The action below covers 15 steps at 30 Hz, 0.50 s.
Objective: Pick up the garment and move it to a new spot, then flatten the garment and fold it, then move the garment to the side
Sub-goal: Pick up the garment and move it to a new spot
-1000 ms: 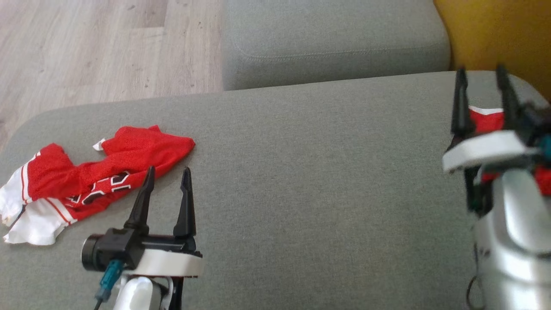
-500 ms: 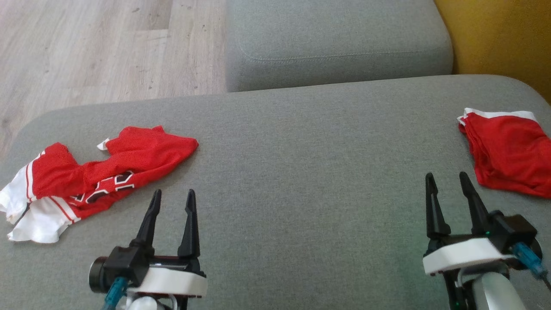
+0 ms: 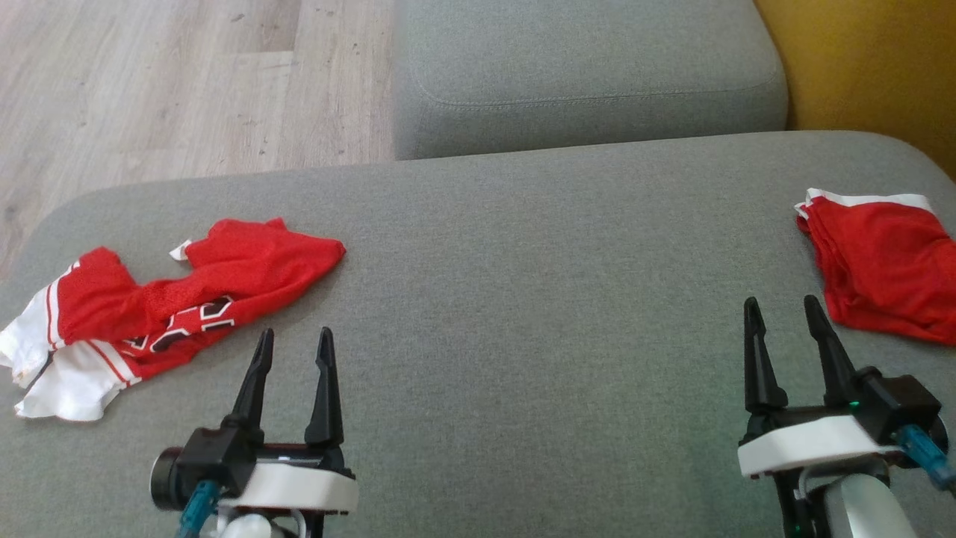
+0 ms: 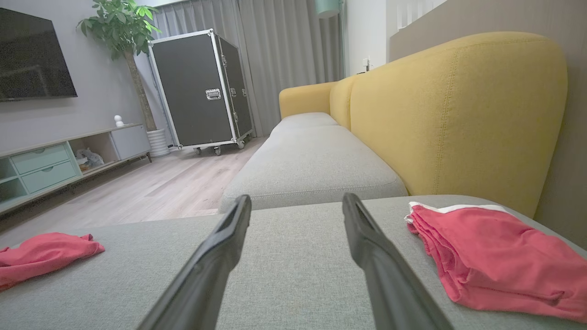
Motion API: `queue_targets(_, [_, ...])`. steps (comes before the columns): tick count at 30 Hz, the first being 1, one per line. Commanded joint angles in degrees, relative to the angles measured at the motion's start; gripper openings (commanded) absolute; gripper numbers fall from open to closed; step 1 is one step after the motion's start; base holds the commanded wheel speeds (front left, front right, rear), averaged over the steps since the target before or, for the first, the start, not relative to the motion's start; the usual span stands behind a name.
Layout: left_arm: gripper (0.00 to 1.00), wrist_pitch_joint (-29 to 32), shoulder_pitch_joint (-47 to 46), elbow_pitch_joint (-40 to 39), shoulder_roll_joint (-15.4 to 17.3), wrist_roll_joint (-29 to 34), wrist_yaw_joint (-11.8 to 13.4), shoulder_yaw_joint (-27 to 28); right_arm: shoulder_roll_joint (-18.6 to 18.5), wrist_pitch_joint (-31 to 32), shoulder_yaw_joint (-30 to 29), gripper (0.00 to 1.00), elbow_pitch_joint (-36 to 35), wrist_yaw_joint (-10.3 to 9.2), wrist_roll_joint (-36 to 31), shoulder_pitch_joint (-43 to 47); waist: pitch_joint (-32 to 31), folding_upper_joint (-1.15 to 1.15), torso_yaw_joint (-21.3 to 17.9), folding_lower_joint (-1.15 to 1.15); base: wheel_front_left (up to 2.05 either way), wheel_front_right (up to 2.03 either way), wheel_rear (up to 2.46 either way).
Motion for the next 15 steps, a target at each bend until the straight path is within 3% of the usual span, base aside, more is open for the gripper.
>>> queue_targets(1, [1.0,-0.29,-1.87,-1.99,0.23,0.27,0.11,2.11,-0.19,-0.63,1.23,1.0,-1.77,0.19,-0.36,-1.15,0.0,0.0,0.02,0.0,0.0,0.0,0.0])
queue_targets(8, [1.0,-0.29,-1.84,-1.72,0.23,0.48,0.04,2.17,-0.18,-0.63,1.47,1.0,-1.6,0.19,-0.2,-1.12,-0.19,0.0,0.38,0.0,0.0,0.0,0.0])
queue_targets(15, [1.0,-0.29,-1.85,-1.05,0.23,1.56,-0.1,3.13,-0.18,-0.63,4.48,1.0,-0.27,0.19,-0.24,-0.7,-0.81,0.0,3.45,0.0,0.0,0.0,0.0])
